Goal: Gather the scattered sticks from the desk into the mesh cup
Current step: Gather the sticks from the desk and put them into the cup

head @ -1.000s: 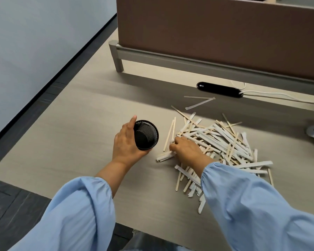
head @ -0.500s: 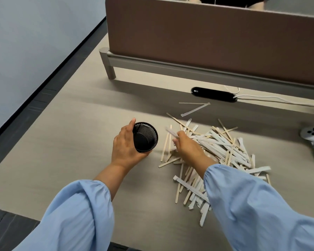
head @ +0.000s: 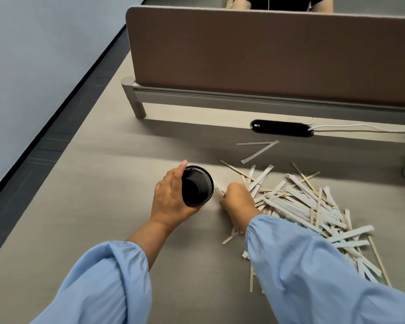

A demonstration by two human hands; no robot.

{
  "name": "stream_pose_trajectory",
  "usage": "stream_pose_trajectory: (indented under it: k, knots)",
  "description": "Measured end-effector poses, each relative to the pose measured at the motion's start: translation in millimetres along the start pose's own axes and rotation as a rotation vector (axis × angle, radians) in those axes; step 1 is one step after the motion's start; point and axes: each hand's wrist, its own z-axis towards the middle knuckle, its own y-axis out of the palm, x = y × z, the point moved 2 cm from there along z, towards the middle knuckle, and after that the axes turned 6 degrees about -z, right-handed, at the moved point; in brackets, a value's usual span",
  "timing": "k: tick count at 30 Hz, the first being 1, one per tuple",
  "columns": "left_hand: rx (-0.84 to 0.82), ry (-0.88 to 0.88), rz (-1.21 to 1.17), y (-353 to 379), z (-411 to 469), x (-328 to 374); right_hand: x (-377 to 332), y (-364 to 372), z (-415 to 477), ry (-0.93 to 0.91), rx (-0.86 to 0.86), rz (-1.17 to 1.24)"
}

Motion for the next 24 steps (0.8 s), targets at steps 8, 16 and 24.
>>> stream_pose_trajectory:
  k: [8, 16, 24]
  knots:
    - [-0.011, 0.006, -0.006, -1.2, 17.7, -14.0, -8.2, 0.9, 0.5, -0.03, -0.012, -0.065]
    - [0.07, -0.038, -0.089, 5.5, 32.2, -12.2, -6.2, -22.7, 20.6, -0.01, -0.06, 0.357]
    - [-0.001, -0.04, -0.057, 20.2, 46.7, -17.0, 0.0, -41.2, 39.9, 0.027, -0.053, 0.657]
